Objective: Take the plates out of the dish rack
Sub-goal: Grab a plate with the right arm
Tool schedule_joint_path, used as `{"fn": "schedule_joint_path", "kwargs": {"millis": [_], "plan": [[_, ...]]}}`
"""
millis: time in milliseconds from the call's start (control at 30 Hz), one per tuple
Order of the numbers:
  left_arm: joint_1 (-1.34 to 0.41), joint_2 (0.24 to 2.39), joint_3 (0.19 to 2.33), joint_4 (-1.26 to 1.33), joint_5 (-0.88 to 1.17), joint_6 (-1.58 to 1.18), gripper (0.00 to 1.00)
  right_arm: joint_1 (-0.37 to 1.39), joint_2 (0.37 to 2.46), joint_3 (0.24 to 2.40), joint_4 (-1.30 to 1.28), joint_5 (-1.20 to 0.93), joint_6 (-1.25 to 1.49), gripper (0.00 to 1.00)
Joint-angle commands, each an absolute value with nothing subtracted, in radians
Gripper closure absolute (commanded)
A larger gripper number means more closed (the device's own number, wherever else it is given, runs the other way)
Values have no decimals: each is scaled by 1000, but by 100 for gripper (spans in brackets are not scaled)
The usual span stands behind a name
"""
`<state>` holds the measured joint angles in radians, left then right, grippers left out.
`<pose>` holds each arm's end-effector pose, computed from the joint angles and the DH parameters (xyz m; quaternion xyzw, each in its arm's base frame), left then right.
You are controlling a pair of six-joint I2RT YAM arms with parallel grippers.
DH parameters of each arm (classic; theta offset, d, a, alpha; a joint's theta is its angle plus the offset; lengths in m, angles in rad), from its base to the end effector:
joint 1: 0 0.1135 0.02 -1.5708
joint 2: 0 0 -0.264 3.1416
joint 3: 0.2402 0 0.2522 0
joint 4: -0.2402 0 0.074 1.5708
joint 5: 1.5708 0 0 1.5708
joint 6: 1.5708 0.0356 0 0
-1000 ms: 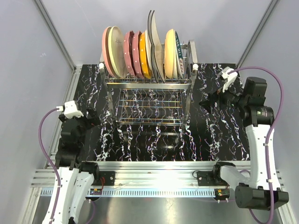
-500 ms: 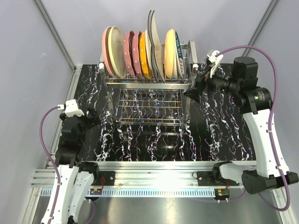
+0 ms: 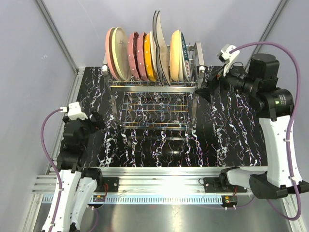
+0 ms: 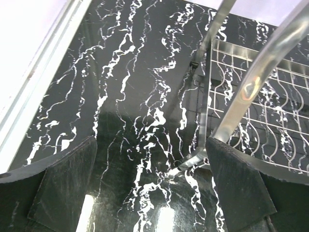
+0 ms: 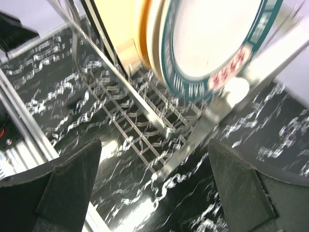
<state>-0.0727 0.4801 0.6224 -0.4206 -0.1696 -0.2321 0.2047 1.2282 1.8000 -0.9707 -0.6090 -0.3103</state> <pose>0.1248 -0.0031 0.2996 -0.1142 0.7889 -0.0243 0.6033 0.1916 0.0606 0.5051 -0.3627 0.7264 0.2216 0.5400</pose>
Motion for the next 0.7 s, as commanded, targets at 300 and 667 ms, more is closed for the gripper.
{"fn": "schedule_joint_path", "kwargs": {"millis": [300, 667], "plan": [[-75, 494, 670, -396, -127, -232, 1, 330, 1422, 2124, -968, -465, -265, 9], [-75, 497, 670, -400, -124, -232, 1, 385, 1511, 2177, -956, -325, -291, 37]]}}
